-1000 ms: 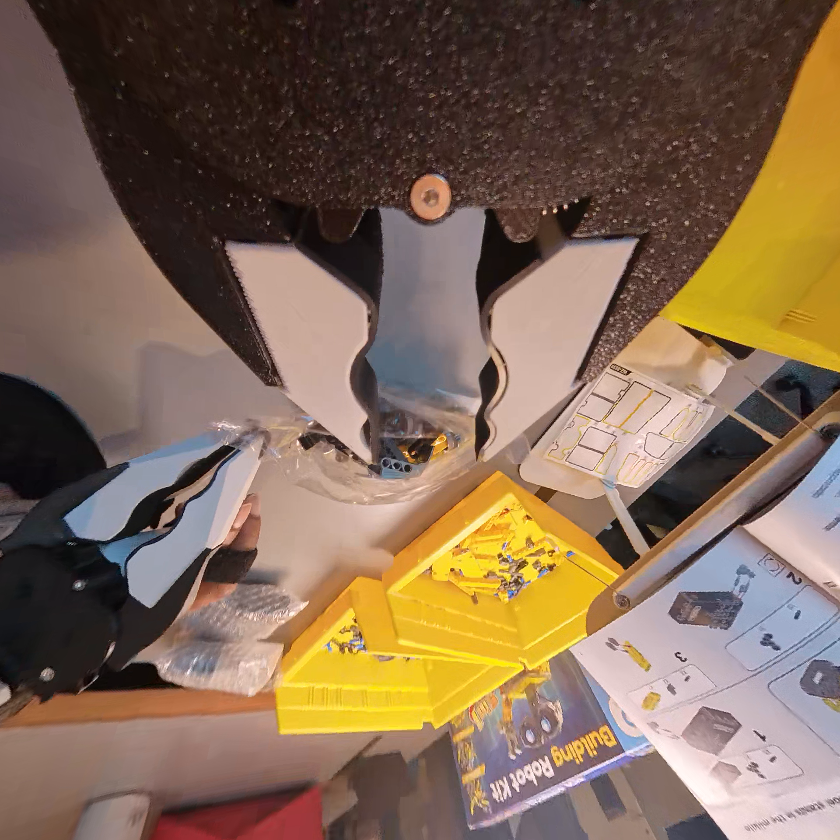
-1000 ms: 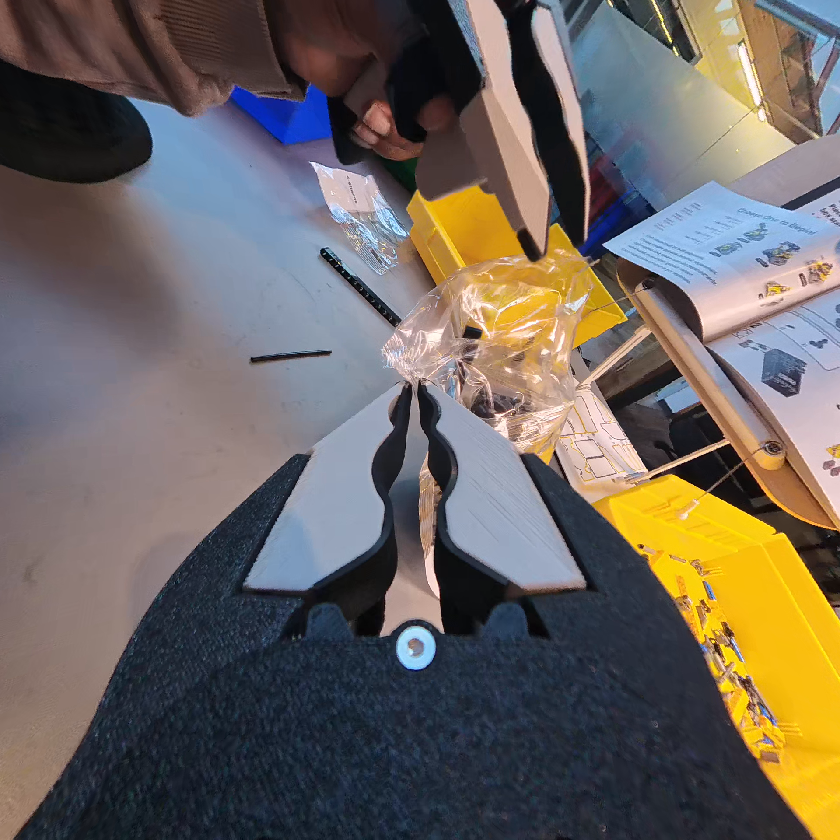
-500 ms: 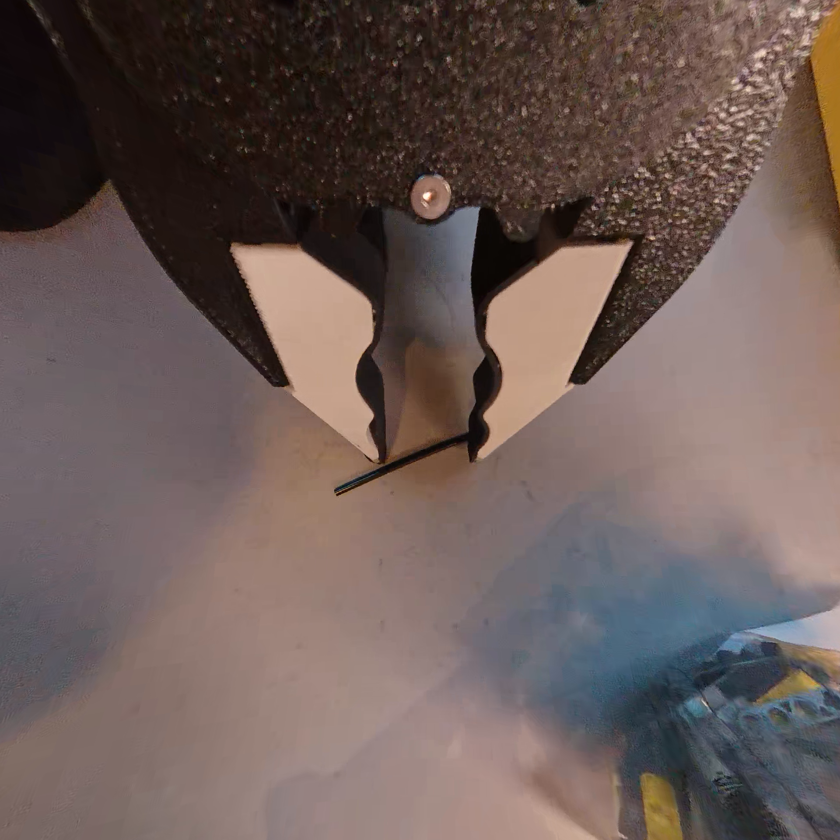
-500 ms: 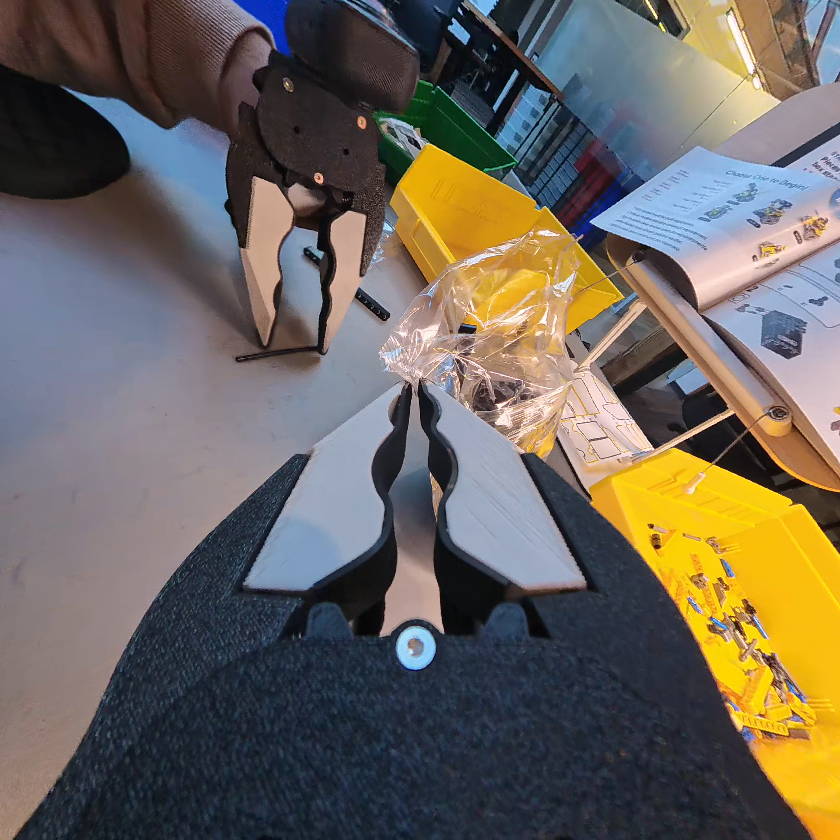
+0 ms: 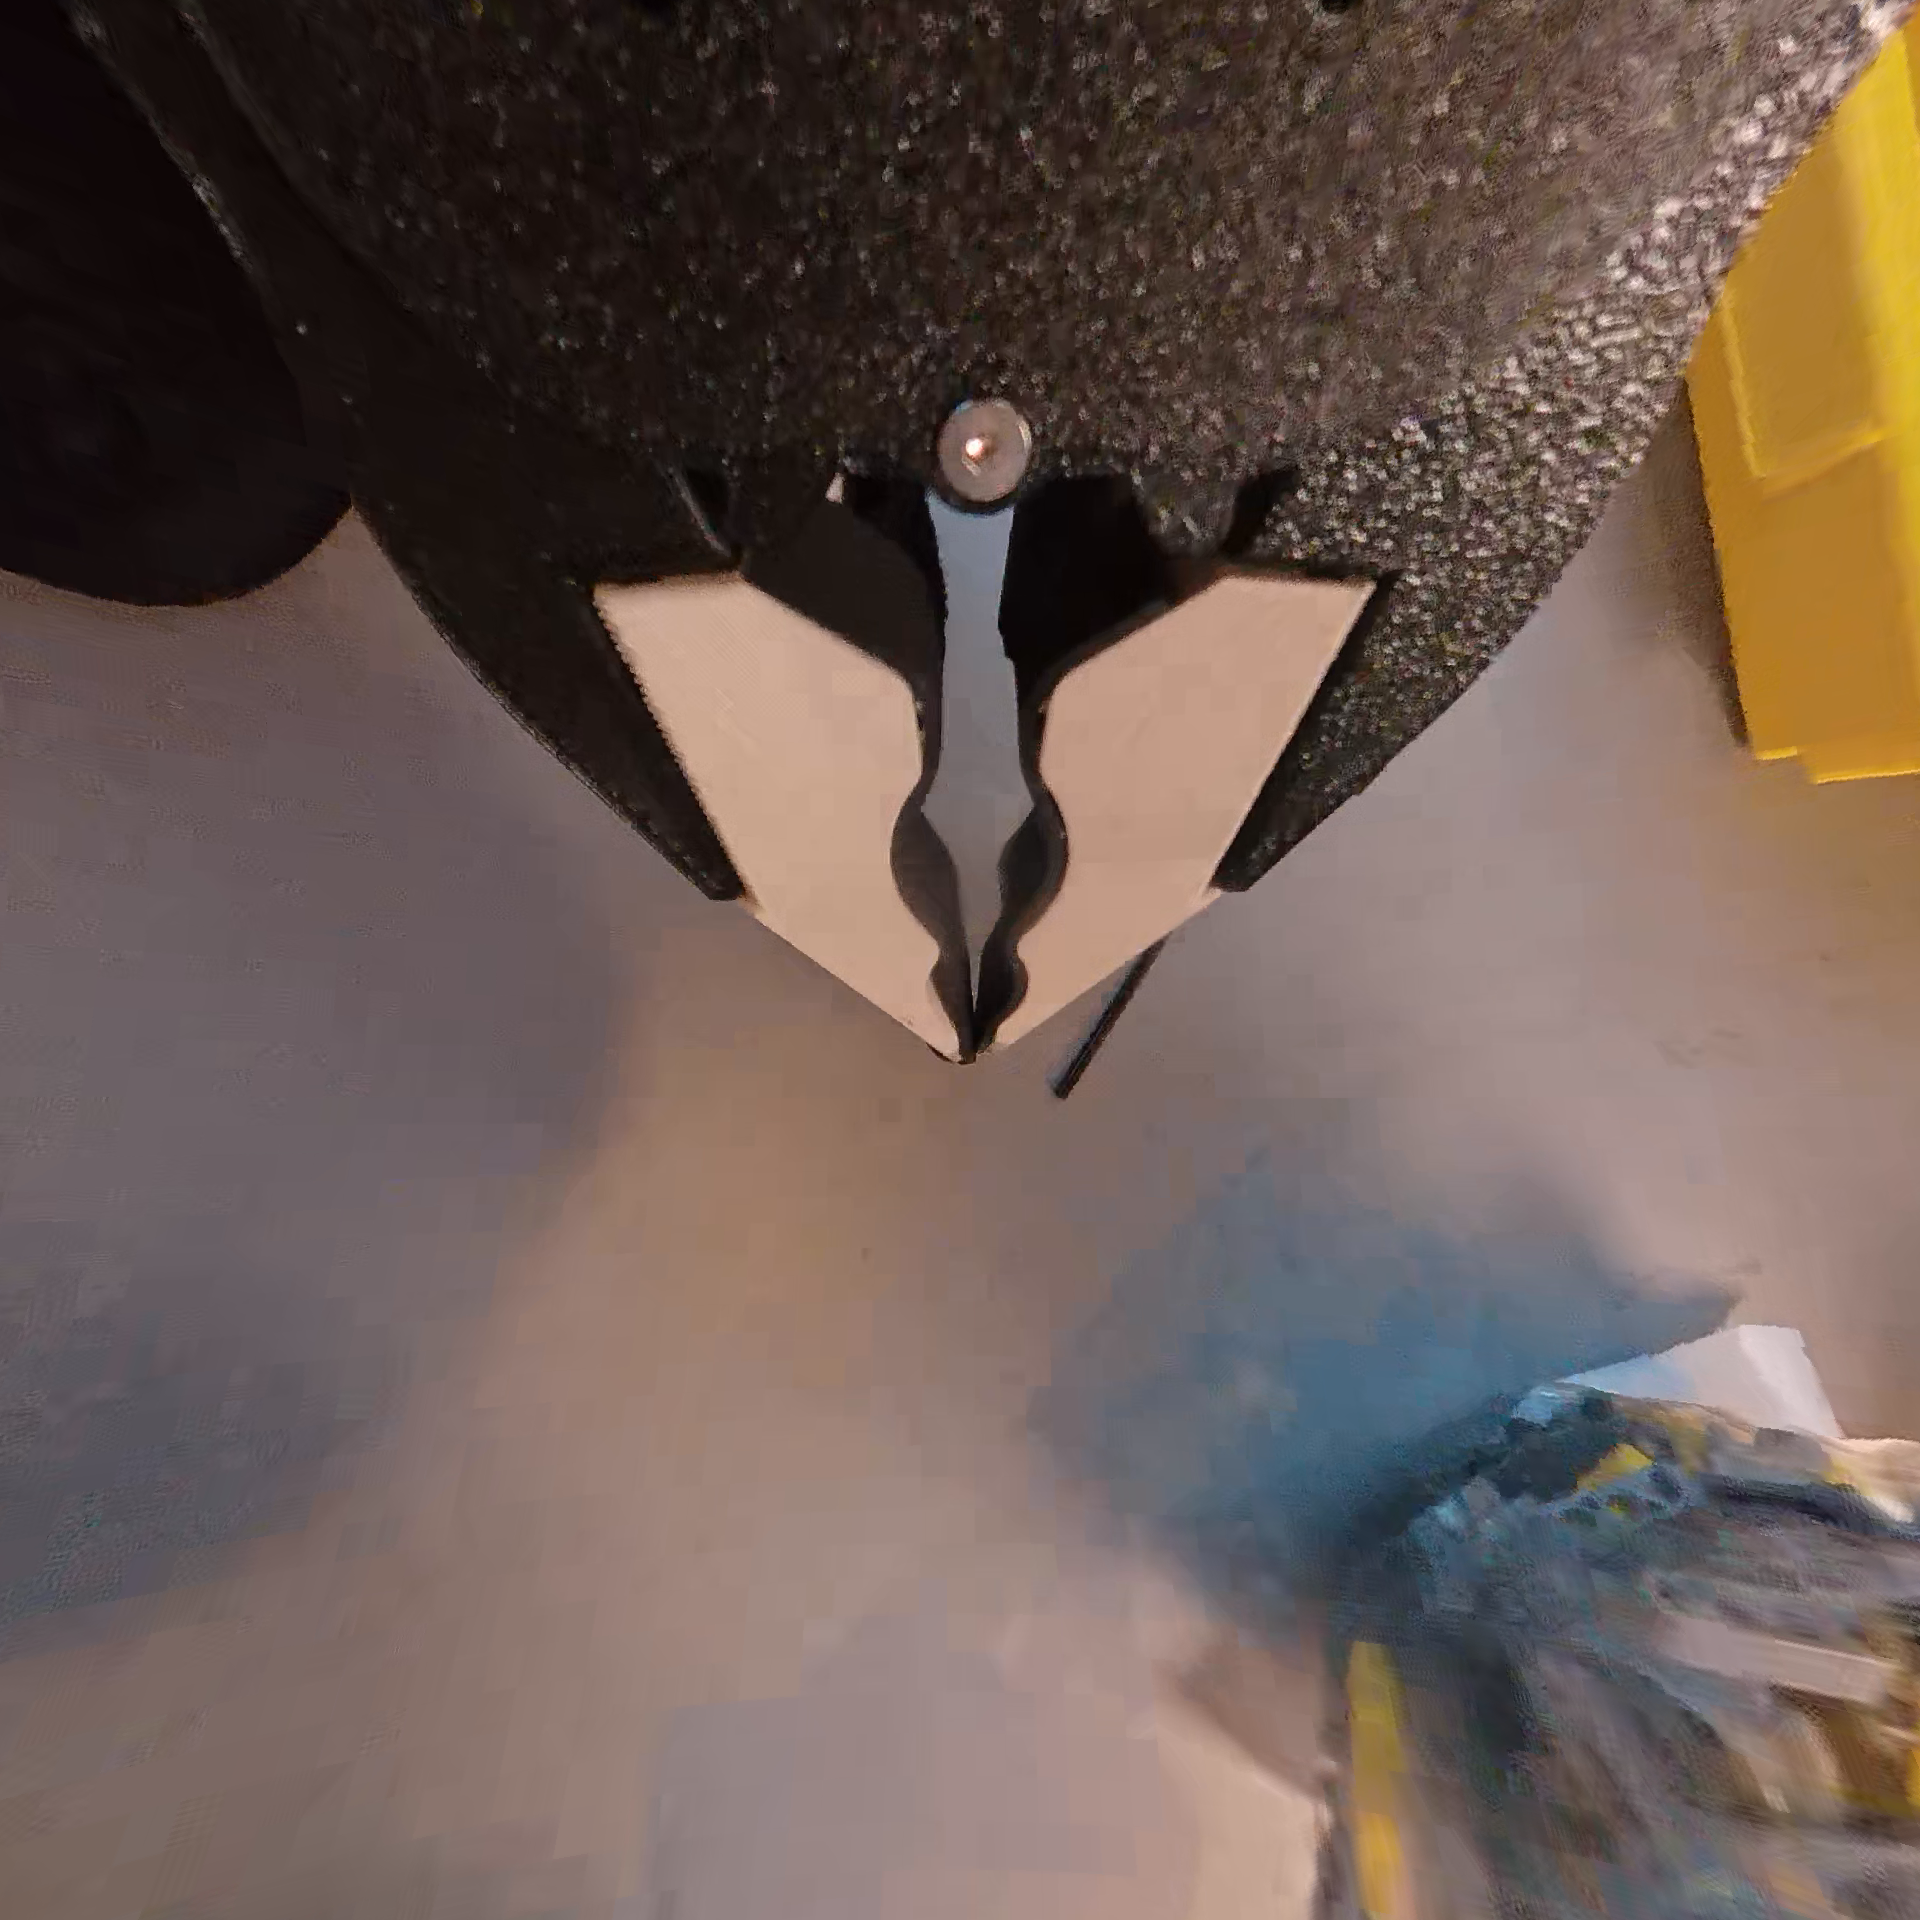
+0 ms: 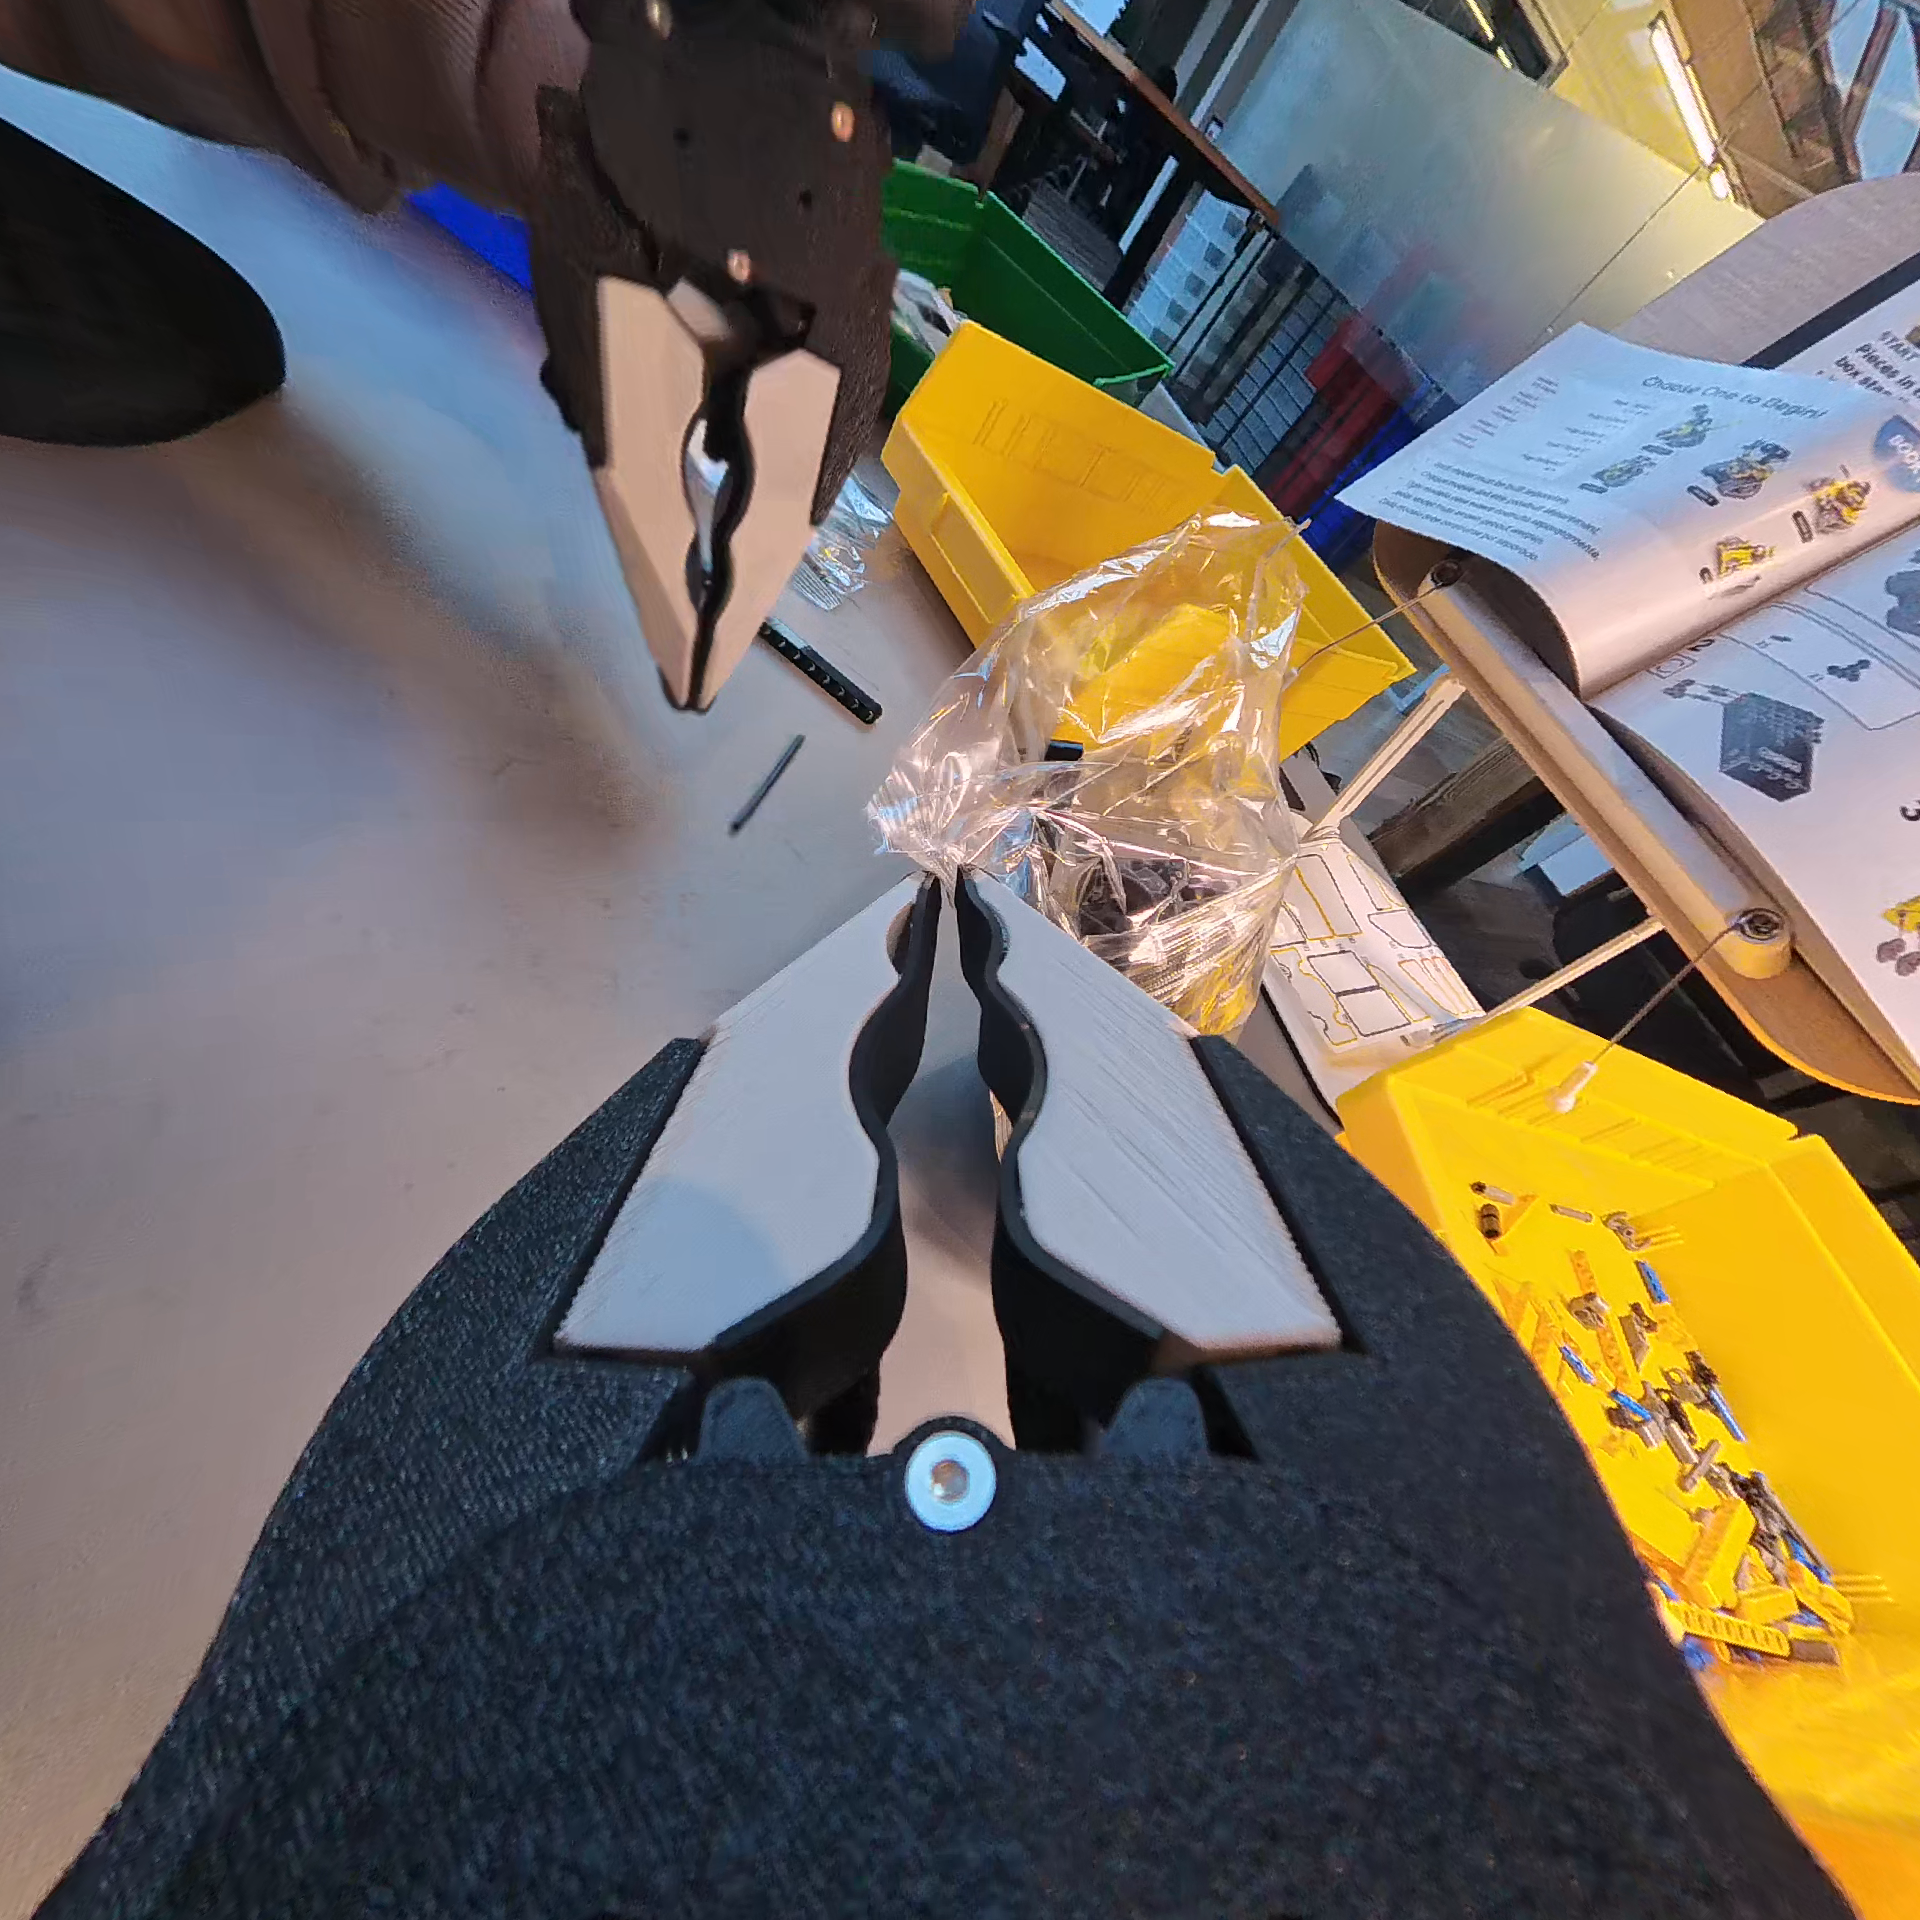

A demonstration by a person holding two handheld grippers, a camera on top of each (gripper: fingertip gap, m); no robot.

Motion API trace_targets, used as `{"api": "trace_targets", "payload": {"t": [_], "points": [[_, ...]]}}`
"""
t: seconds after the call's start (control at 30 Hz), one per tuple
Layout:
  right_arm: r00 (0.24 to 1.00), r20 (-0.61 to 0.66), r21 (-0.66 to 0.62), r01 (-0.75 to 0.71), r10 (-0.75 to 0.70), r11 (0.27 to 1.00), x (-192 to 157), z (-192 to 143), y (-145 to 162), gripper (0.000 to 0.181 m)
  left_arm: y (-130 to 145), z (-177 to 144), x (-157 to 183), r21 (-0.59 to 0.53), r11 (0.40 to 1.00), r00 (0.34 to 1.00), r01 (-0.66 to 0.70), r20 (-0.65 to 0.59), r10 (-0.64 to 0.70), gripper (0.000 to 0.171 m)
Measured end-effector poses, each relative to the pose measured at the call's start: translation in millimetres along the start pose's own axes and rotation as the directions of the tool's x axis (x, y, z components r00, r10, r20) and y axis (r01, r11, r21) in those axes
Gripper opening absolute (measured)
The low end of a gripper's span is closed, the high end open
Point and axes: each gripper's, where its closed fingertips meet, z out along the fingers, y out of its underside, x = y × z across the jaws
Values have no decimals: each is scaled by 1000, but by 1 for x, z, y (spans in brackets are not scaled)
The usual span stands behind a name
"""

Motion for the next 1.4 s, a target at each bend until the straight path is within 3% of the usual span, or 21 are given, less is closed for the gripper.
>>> {"api": "trace_targets", "payload": {"t": [0.13,0.23,0.33,0.5,0.57,0.6,0.63,0.9,1.03,1.1,1.4], "points": [[1000,12,6,-6,6,1000,-2,2,-1,2,-72,-70,-30,270,963,988,6,146,-47,0],[1000,22,-6,9,-9,1000,-6,5,0,2,-90,-84,-52,210,976,961,-57,275,-3,0],[999,4,-21,32,-32,999,-4,2,0,2,-59,-56,-64,85,996,974,32,219,-50,0],[1000,-2,0,5,-5,1000,1,-2,-1,2,28,12,-87,-78,967,964,243,132,-232,25],[1000,-1,-2,8,-8,1000,0,-2,-1,2,45,24,-89,-102,960,960,262,132,-248,17],[1000,-1,-2,8,-8,1000,0,-2,-1,2,40,23,-89,-62,963,959,264,120,-255,1],[1000,-1,-1,7,-7,1000,1,-2,-1,2,41,22,-87,-76,961,960,264,114,-255,0],[1000,9,-6,7,-7,1000,-2,0,0,2,45,24,-83,-132,969,973,209,128,-192,0],[1000,2,-3,6,-6,1000,0,-1,-1,2,27,16,-90,-46,984,975,173,148,-165,0],[1000,6,-4,3,-3,1000,-1,0,-1,2,29,17,-93,-74,987,980,143,148,-131,17],[1000,3,-7,0,0,1000,0,-2,1,2,44,26,-88,-161,974,987,160,21,-158,1]]}}
